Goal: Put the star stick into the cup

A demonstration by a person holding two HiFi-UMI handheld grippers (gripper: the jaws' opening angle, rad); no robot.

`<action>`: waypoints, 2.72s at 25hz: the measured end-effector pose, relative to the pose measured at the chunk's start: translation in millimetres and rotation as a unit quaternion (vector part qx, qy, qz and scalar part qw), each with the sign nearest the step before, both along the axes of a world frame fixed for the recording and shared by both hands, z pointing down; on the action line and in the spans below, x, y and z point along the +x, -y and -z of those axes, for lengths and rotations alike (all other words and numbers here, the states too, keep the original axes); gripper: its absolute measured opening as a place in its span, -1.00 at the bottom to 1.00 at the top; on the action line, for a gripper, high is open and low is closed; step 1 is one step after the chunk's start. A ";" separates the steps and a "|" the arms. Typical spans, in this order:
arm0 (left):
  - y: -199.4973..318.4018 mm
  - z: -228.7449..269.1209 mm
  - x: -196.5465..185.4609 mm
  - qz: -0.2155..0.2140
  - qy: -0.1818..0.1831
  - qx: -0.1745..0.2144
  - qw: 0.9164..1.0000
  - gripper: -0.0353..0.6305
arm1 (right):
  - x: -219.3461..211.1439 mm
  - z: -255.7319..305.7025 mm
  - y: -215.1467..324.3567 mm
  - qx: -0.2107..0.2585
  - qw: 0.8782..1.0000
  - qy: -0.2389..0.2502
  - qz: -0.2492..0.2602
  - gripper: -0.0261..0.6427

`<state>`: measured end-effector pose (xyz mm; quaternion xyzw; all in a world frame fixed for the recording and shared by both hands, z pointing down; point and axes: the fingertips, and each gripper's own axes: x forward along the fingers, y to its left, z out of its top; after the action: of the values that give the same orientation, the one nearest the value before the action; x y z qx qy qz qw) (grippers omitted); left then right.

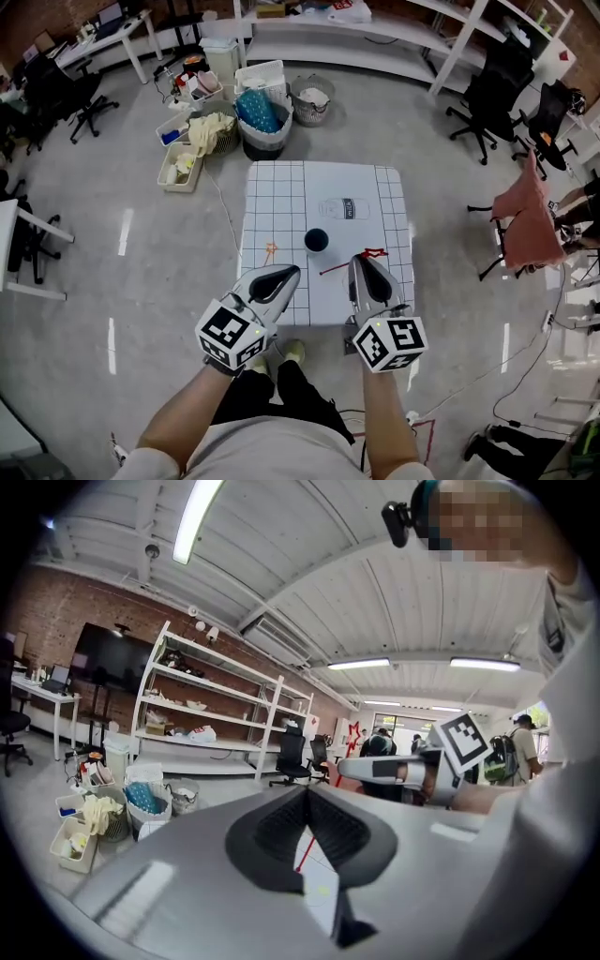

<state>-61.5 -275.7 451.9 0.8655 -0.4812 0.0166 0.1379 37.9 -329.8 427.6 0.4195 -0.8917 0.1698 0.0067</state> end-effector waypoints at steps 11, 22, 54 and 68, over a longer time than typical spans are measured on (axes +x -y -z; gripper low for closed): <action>59.4 -66.0 -6.3 -0.016 -0.013 -0.041 0.999 -0.88 | -14.4 -57.3 72.3 -0.004 0.999 -0.009 -0.045 -0.83; 100.0 -140.3 -18.3 -0.046 -0.023 -0.054 0.997 -0.88 | -36.9 -155.3 105.0 -0.033 0.997 -0.026 -0.070 -0.83; 114.0 -194.2 -13.4 -0.068 -0.030 -0.077 0.994 -0.88 | -34.4 -269.6 104.2 -0.132 0.981 -0.121 -0.070 -0.82; 92.3 -133.4 5.2 -0.068 -0.021 -0.083 0.994 -0.88 | -29.4 -186.6 65.4 -0.111 0.988 -0.096 -0.049 -0.82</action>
<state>-56.3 -368.0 585.3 0.8820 -0.4151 0.0481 0.2180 8.5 -395.3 614.2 0.4740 -0.8408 0.2267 0.1302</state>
